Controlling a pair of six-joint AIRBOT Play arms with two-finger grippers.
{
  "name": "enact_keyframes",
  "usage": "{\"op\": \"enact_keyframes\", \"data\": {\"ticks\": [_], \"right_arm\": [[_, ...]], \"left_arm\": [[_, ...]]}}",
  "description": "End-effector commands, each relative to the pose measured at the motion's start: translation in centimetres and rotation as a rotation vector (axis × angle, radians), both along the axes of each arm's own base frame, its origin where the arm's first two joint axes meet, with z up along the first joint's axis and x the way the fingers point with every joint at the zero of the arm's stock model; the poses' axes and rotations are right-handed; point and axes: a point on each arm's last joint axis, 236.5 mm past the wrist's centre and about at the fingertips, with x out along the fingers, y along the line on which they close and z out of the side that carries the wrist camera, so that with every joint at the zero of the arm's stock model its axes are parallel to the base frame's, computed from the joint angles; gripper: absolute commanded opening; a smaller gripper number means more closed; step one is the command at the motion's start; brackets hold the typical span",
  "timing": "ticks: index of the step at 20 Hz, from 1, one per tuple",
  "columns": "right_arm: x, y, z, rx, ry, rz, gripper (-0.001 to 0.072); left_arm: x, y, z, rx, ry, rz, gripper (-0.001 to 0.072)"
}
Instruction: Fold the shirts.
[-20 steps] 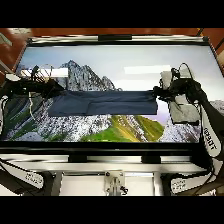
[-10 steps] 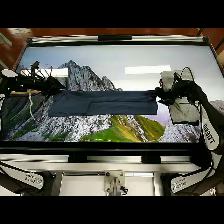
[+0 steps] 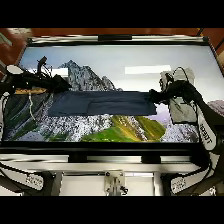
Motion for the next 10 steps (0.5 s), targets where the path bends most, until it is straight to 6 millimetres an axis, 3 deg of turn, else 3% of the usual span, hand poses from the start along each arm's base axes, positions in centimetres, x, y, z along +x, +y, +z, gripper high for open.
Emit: {"op": "enact_keyframes", "data": {"ticks": [1,2,5,10], "right_arm": [[0.2,0.0,5.2,-0.022,-0.12,0.074,0.0068],[0.1,0.0,7.3,-0.025,-0.159,0.076,0.0068],[-1.0,0.4,13.3,-0.028,-0.256,0.09,0.0067],[-4.6,1.4,18.8,0.015,-0.269,0.084,0.0068]], "left_arm": [[-0.4,-1.7,0.6,0.016,-0.05,-0.065,0.0238],[-0.3,-2.2,0.5,0.025,-0.057,-0.073,0.0233],[-0.6,-4.9,0.4,0.03,-0.074,-0.113,0.0037],[-2.8,-10.7,0.1,0.025,-0.066,-0.217,0.003]]}}
